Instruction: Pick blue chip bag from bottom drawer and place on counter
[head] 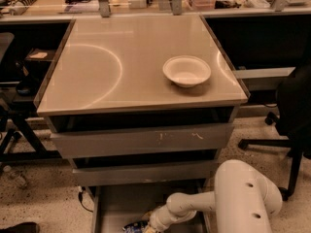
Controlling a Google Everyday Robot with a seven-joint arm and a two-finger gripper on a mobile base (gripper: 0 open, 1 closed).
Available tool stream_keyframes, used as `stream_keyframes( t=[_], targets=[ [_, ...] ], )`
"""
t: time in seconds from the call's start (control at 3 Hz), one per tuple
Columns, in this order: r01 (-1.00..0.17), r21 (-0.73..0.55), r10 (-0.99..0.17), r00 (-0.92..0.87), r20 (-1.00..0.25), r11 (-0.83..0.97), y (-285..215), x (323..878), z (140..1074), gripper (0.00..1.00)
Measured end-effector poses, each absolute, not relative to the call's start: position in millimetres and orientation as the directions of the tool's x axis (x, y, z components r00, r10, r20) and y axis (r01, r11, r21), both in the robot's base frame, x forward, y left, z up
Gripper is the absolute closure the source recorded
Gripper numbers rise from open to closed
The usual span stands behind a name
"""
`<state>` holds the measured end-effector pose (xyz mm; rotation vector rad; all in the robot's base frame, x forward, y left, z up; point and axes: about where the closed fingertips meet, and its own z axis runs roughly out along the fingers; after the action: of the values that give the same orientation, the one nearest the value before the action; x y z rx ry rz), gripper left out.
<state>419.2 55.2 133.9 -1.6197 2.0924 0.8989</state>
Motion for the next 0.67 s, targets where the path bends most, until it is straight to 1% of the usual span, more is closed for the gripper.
stream_keyframes(
  t=[0.67],
  targets=[
    [-0.951, 0.270, -0.733, -0.289, -0.616, 0.147, 55.2, 419.1, 133.8, 0.90]
  ],
)
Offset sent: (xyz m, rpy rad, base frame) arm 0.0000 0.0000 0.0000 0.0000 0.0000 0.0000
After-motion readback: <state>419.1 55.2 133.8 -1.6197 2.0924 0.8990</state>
